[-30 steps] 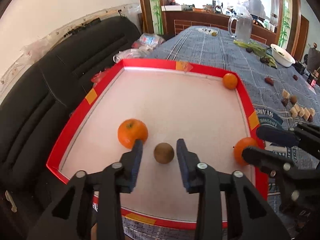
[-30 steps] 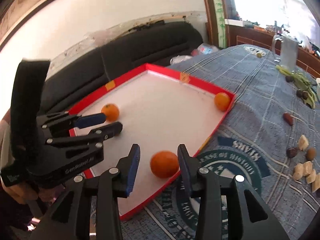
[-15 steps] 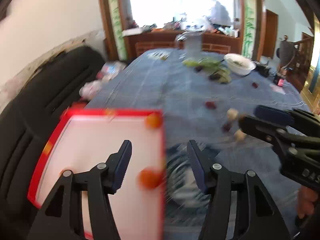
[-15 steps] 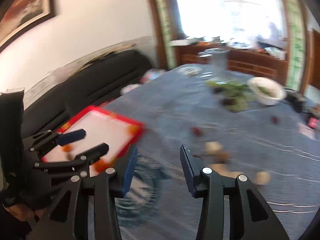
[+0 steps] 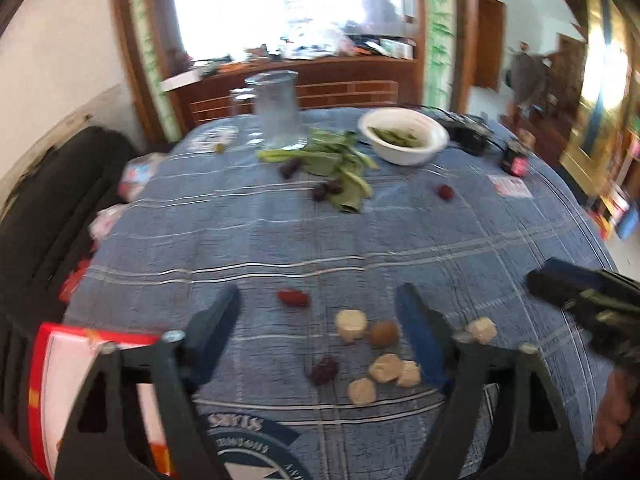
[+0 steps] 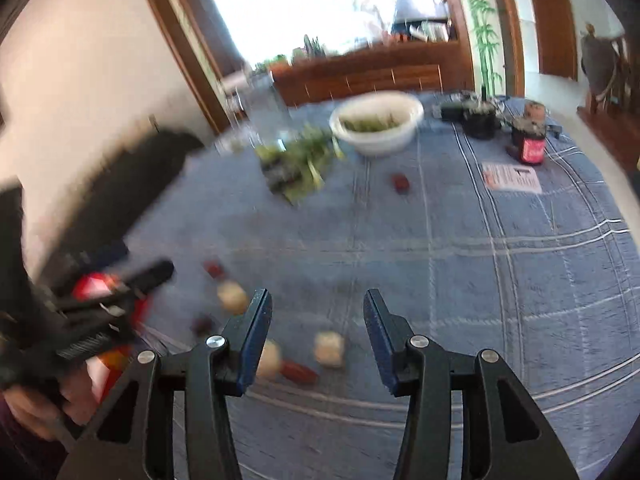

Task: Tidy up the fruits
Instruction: 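Grasp a beige cube with the right tool while the left tool approaches other cubes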

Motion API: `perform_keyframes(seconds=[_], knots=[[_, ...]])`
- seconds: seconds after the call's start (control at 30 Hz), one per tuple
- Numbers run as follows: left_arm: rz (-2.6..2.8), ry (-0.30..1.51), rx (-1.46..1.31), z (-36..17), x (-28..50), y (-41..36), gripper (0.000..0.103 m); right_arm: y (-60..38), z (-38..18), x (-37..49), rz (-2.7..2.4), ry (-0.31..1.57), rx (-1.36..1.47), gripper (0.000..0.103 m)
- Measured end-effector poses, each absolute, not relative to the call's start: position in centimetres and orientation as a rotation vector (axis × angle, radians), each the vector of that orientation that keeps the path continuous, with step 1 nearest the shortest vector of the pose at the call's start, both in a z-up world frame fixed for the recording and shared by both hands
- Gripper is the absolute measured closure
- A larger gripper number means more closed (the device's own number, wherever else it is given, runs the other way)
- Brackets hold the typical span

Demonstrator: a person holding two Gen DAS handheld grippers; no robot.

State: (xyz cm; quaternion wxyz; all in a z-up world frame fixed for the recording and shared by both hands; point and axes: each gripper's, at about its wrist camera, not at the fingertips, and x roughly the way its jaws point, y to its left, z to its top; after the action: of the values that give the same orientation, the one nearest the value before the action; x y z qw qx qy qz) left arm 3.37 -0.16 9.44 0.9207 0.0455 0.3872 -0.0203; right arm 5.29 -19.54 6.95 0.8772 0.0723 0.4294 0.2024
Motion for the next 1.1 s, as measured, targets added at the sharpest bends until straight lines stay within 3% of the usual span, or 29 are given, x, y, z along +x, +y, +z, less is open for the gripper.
perform_keyframes(seconds=[0.27, 0.57, 0.67, 0.73, 0.8, 0.97, 1.1], knots=[[-0.174, 0.872, 0.081, 4.2, 2.9, -0.5, 0.019, -20.1, 3.4, 7.4, 0.469, 1.066, 0.265, 0.057], [-0.283, 0.841, 0.159, 3.6, 0.1, -2.1, 0.019, -18.8, 2.1, 7.5, 0.420, 1.061, 0.185, 0.057], [-0.288, 0.855, 0.175, 3.2, 0.1, -2.1, 0.019, -18.5, 1.5, 7.8, 0.384, 1.062, 0.158, 0.069], [-0.275, 0.863, 0.181, 3.1, 0.1, -2.0, 0.024, -18.4, 1.0, 8.0, 0.357, 1.068, 0.135, 0.076], [-0.275, 0.877, 0.177, 3.1, 0.2, -1.9, 0.039, -18.4, 1.2, 8.0, 0.372, 1.050, 0.140, 0.085], [-0.290, 0.879, 0.183, 3.8, 0.2, -2.6, 0.047, -20.5, 2.5, 8.0, 0.335, 0.981, 0.238, 0.085], [-0.329, 0.884, 0.245, 3.9, 0.4, -4.3, 0.048, -21.5, 3.1, 7.9, 0.316, 0.955, 0.281, 0.085]])
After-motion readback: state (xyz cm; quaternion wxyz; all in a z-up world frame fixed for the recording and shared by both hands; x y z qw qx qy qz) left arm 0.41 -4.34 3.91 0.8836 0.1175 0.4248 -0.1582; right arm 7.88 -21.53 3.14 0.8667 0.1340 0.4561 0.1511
